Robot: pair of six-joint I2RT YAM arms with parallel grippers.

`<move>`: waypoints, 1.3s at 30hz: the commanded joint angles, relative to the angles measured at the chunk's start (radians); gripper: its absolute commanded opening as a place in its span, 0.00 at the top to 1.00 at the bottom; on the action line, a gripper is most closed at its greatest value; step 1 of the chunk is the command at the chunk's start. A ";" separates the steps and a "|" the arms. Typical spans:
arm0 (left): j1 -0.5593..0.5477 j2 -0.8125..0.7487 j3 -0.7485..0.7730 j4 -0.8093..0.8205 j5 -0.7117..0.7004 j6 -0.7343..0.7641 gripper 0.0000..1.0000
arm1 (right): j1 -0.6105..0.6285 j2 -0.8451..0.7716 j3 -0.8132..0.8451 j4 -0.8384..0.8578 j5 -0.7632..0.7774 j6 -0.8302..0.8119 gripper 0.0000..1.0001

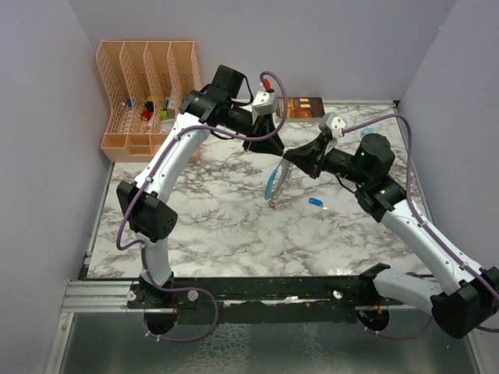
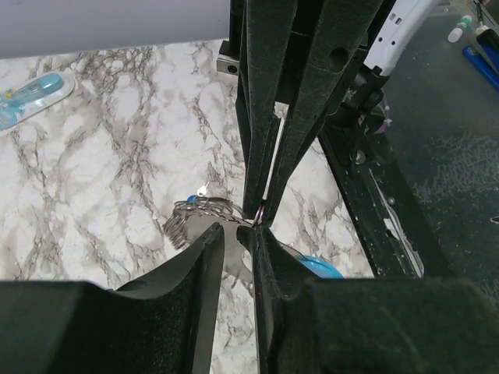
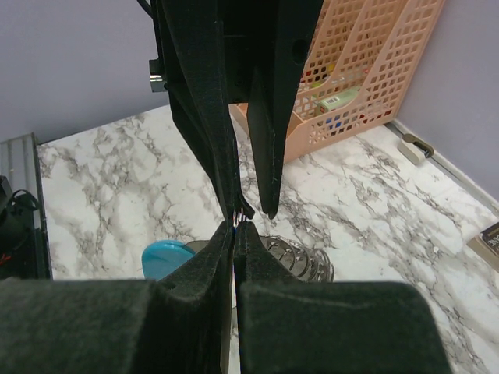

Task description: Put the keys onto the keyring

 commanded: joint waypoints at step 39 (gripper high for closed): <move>-0.040 -0.009 0.079 -0.146 0.004 0.124 1.00 | -0.001 0.023 0.044 -0.062 0.011 -0.003 0.96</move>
